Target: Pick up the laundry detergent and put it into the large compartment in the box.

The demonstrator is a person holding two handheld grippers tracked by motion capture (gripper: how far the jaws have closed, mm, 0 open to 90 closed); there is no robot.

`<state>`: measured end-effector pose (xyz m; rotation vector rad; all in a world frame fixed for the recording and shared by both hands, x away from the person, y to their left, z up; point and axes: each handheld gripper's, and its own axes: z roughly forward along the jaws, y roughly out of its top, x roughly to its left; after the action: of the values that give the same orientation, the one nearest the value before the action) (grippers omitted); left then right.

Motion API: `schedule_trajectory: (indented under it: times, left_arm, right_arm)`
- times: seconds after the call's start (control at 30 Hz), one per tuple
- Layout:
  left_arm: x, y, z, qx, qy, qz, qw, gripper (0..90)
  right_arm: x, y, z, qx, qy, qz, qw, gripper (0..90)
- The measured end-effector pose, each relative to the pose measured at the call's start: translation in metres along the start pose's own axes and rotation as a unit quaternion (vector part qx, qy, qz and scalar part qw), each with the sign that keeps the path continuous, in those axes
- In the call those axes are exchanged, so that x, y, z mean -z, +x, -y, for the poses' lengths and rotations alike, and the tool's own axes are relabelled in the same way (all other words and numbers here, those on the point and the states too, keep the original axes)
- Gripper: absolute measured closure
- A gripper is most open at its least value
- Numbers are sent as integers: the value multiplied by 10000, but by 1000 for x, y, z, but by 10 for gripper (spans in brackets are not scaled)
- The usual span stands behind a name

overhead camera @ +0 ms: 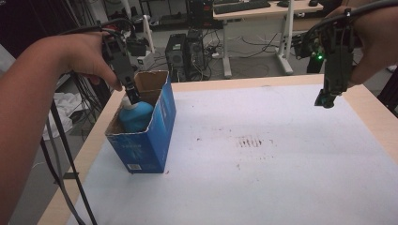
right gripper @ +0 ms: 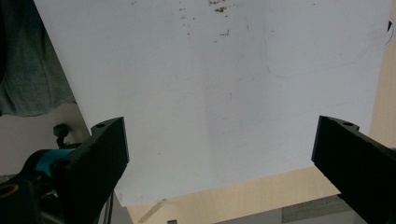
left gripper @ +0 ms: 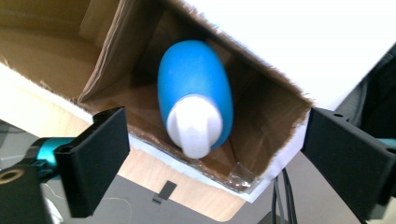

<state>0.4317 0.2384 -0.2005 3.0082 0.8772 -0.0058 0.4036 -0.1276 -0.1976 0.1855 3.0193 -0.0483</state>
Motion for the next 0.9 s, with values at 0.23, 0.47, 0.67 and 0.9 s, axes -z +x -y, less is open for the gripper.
schedule_trajectory:
  times: [0.23,0.47,0.67,0.9]
  left_arm:
    - [12,-15,-15,-340,-31,-24,9994,52]
    - [24,-33,-39,-781,-111,-176,9967,22]
    - [17,-46,-67,-1121,-143,-203,9934,23]
    - [-6,-59,-100,-1489,-75,-121,9888,23]
  right_arm:
    - [0,0,-1,-19,6,-7,10000,29]
    - [1,-1,1,-26,-42,7,10000,29]
    - [1,0,2,-33,-38,-2,10000,29]
    - [1,1,0,-17,-13,-7,10000,29]
